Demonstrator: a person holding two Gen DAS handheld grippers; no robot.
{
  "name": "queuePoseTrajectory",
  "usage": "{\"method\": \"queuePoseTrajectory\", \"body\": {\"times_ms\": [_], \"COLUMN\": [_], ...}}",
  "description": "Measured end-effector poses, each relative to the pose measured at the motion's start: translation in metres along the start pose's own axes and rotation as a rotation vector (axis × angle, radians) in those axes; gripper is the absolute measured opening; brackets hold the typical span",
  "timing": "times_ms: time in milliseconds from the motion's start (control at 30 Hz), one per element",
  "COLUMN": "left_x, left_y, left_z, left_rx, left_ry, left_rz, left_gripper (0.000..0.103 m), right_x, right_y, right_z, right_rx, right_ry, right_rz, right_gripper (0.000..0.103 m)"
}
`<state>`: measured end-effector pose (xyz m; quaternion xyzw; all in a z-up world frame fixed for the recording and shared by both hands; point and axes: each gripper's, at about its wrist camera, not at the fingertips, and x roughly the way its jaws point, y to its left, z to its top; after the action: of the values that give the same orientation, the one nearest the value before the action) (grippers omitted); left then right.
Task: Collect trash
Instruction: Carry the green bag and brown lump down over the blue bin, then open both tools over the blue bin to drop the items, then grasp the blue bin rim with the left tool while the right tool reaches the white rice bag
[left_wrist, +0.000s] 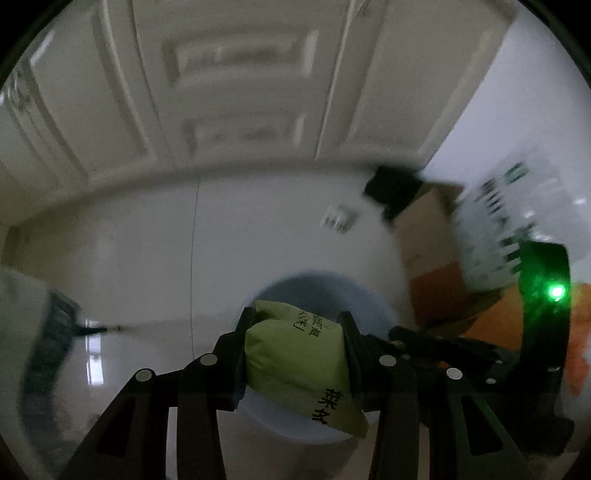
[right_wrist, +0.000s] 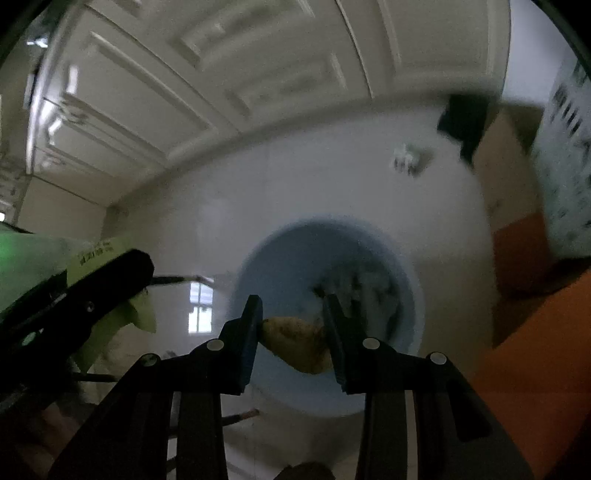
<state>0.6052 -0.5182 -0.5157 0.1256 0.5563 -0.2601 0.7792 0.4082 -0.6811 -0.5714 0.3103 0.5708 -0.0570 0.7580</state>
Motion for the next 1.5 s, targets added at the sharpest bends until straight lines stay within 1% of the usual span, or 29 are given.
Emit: {"method": "queuePoseTrajectory", "body": {"times_ms": [67, 133, 233, 267, 300, 333, 367, 400, 433, 467, 500, 567, 633, 700, 767, 833, 867, 933, 1033, 1067, 1133, 1200, 1233, 1267, 1300, 1333, 1367, 1467, 1500], "left_x": [0.027, 0.056, 0.091, 0.101, 0.113, 0.12, 0.129, 0.136, 0.143, 0.15, 0.154, 0.164, 0.168, 0.167, 0.164, 0.161, 0.166, 0.175, 0.191, 0.2, 0.22, 0.241, 0.247, 0.258, 0.266, 0.273, 0.279, 0.29, 0.295], "left_y": [0.004, 0.005, 0.004, 0.003, 0.003, 0.004, 0.004, 0.013, 0.018, 0.025, 0.027, 0.03, 0.038, 0.044, 0.055, 0.061, 0.064, 0.066, 0.072, 0.075, 0.075, 0.076, 0.08, 0.08, 0.082, 0.082, 0.083, 0.089, 0.089], "left_z": [0.0, -0.005, -0.006, -0.001, 0.0, 0.001, 0.001, 0.005, 0.008, 0.011, 0.011, 0.012, 0.007, 0.003, 0.002, 0.0, -0.001, -0.004, -0.012, -0.015, -0.016, -0.018, -0.021, -0.024, -0.022, -0.024, -0.025, -0.026, -0.027], "left_rx": [-0.006, -0.028, -0.054, -0.056, -0.07, -0.086, -0.104, -0.115, -0.123, -0.132, -0.138, -0.144, -0.161, -0.191, -0.228, -0.254, -0.249, -0.243, -0.271, -0.287, -0.299, -0.29, -0.283, -0.281, -0.279, -0.28, -0.283, -0.308, -0.299], "left_ry": [0.049, 0.104, 0.153, 0.163, 0.173, 0.183, 0.199, 0.201, 0.198, 0.194, 0.191, 0.183, 0.182, 0.162, 0.135, 0.122, 0.133, 0.16, 0.189, 0.199, 0.234, 0.281, 0.306, 0.325, 0.34, 0.346, 0.339, 0.338, 0.337], "left_rz": [0.016, 0.004, -0.018, -0.013, -0.014, -0.03, -0.042, -0.036, -0.03, -0.029, -0.026, -0.008, 0.012, 0.034, 0.073, 0.1, 0.117, 0.127, 0.135, 0.132, 0.121, 0.117, 0.111, 0.105, 0.107, 0.126, 0.137, 0.126, 0.132], "left_gripper": [0.04, 0.04, 0.04, 0.039, 0.042, 0.043, 0.049, 0.063, 0.072, 0.088, 0.095, 0.096, 0.097, 0.097, 0.097, 0.097, 0.097, 0.097, 0.097, 0.094, 0.081, 0.056, 0.049, 0.034, 0.024, 0.023, 0.021, 0.02, 0.019], "right_x": [0.026, 0.048, 0.069, 0.074, 0.077, 0.08, 0.081, 0.082, 0.081, 0.08, 0.078, 0.075, 0.071, 0.069, 0.066, 0.064, 0.061, 0.061, 0.065, 0.069, 0.079, 0.092, 0.101, 0.11, 0.126, 0.138, 0.159, 0.205, 0.223], "right_y": [-0.011, -0.019, -0.026, -0.027, -0.028, -0.031, -0.034, -0.035, -0.036, -0.034, -0.033, -0.031, -0.026, -0.022, -0.021, -0.023, -0.025, -0.027, -0.035, -0.041, -0.052, -0.068, -0.076, -0.084, -0.095, -0.102, -0.114, -0.134, -0.141], "right_z": [-0.002, -0.004, -0.004, -0.004, -0.005, -0.005, -0.006, -0.006, -0.006, -0.005, -0.005, -0.003, 0.001, 0.007, 0.013, 0.021, 0.028, 0.04, 0.061, 0.073, 0.093, 0.114, 0.126, 0.136, 0.148, 0.156, 0.169, 0.193, 0.201], "right_rx": [0.005, 0.004, -0.009, -0.026, -0.034, -0.043, -0.044, -0.044, -0.052, -0.063, -0.077, -0.098, -0.129, -0.159, -0.161, -0.145, -0.124, -0.115, -0.098, -0.09, -0.091, -0.086, -0.083, -0.082, -0.085, -0.086, -0.091, -0.109, -0.116], "right_ry": [0.039, 0.081, 0.13, 0.144, 0.151, 0.16, 0.165, 0.163, 0.157, 0.154, 0.151, 0.144, 0.138, 0.132, 0.126, 0.113, 0.101, 0.089, 0.065, 0.058, 0.043, 0.035, 0.03, 0.029, 0.035, 0.048, 0.06, 0.08, 0.078], "right_rz": [0.001, -0.009, -0.009, -0.016, -0.031, -0.052, -0.057, -0.065, -0.08, -0.091, -0.101, -0.124, -0.154, -0.179, -0.204, -0.199, -0.197, -0.201, -0.218, -0.222, -0.249, -0.278, -0.294, -0.307, -0.327, -0.339, -0.352, -0.383, -0.391], "right_gripper": [0.037, 0.037, 0.037, 0.038, 0.044, 0.051, 0.072, 0.084, 0.087, 0.091, 0.094, 0.097, 0.098, 0.098, 0.098, 0.098, 0.098, 0.098, 0.098, 0.098, 0.098, 0.098, 0.098, 0.098, 0.098, 0.098, 0.098, 0.096, 0.095]}}
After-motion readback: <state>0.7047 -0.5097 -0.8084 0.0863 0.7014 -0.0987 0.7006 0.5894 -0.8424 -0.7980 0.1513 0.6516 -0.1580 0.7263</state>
